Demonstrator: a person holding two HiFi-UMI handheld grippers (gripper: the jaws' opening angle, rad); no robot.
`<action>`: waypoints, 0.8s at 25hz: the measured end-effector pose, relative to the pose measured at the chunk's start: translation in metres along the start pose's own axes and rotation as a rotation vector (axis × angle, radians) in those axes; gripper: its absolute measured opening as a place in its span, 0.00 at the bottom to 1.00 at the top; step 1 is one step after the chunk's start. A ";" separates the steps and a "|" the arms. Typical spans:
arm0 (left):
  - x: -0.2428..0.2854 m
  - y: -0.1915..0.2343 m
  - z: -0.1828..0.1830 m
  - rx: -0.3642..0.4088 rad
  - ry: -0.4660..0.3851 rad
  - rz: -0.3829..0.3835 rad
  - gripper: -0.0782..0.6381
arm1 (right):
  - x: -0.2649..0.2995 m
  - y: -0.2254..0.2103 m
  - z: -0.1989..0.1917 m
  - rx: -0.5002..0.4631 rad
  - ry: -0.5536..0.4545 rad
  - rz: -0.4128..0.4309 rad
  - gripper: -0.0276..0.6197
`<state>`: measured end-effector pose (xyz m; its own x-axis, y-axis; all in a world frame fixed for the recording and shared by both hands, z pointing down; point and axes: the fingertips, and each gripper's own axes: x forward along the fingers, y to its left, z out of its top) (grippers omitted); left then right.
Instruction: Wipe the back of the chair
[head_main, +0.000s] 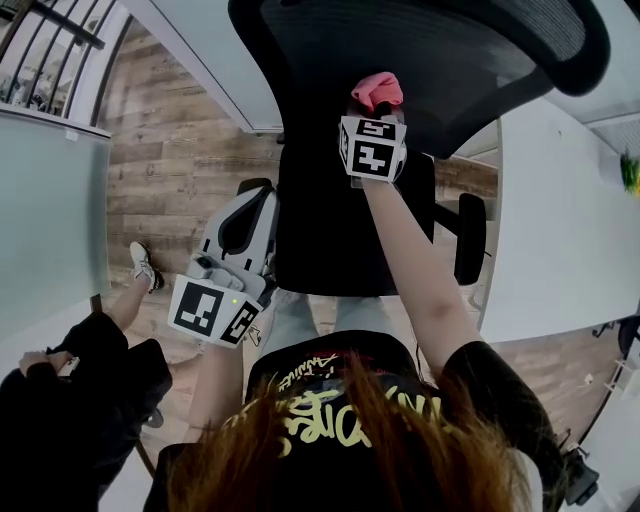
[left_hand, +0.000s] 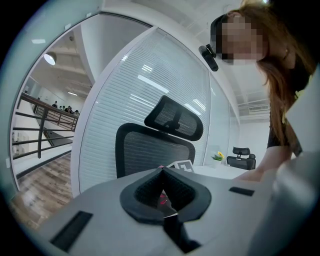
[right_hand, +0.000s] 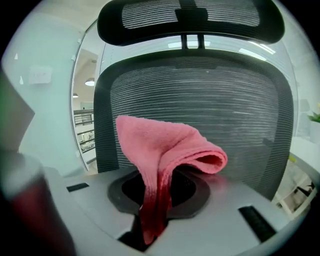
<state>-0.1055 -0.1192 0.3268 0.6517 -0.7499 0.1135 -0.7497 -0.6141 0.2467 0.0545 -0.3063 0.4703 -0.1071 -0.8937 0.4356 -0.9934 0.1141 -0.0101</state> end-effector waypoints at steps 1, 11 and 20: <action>-0.001 0.001 0.000 0.000 0.000 0.001 0.10 | 0.001 0.005 0.001 -0.004 -0.003 0.007 0.14; -0.011 0.014 0.001 -0.003 -0.001 0.033 0.10 | 0.013 0.054 0.005 -0.052 -0.006 0.095 0.14; -0.020 0.027 0.002 -0.006 -0.004 0.060 0.10 | 0.021 0.085 0.005 -0.060 0.013 0.165 0.14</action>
<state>-0.1391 -0.1211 0.3296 0.6048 -0.7867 0.1241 -0.7869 -0.5663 0.2451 -0.0327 -0.3177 0.4745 -0.2680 -0.8552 0.4437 -0.9580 0.2852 -0.0289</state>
